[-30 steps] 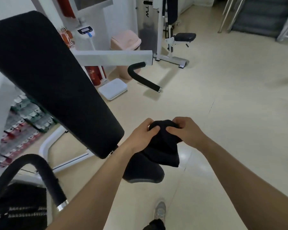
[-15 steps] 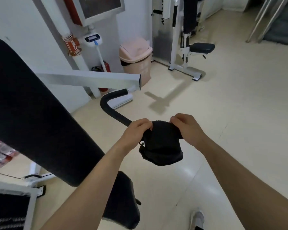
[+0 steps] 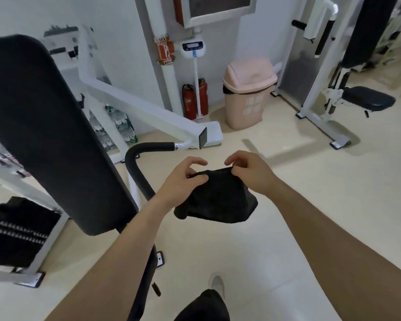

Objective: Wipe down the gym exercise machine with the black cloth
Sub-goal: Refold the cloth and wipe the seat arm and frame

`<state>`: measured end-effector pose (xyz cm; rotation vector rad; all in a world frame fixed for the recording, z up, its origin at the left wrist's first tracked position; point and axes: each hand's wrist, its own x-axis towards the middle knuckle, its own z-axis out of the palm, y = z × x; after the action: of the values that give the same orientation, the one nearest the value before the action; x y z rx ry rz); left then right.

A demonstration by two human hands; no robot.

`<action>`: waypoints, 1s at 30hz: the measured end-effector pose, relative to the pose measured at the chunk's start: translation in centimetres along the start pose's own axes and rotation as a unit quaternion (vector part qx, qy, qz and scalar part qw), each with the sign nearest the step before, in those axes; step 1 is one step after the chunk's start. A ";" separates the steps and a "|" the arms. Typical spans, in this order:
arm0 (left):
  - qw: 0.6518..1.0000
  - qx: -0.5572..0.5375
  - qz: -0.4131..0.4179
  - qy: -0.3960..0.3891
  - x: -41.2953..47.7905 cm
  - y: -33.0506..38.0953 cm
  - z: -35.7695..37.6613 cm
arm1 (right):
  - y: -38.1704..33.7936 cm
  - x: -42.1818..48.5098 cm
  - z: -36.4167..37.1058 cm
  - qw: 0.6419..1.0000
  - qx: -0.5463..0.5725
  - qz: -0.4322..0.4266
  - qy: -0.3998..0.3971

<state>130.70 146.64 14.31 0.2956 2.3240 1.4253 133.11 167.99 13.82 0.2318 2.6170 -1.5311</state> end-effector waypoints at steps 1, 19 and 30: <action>1.000 0.007 0.000 0.026 1.0 0.1 0.1 | 0.3 1.5 -0.4 1.000 -0.004 -0.002 -0.005; 0.888 0.089 -0.054 0.448 21.2 1.7 -5.5 | -6.4 34.0 -0.7 0.941 -0.182 -0.262 -0.114; 0.744 0.033 -0.243 0.621 27.6 1.9 0.0 | -2.6 38.1 4.6 0.957 -0.084 -0.205 -0.189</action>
<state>105.81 157.94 9.92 -1.6301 2.9486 1.3866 95.20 165.80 7.60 -0.5947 2.5540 -1.2715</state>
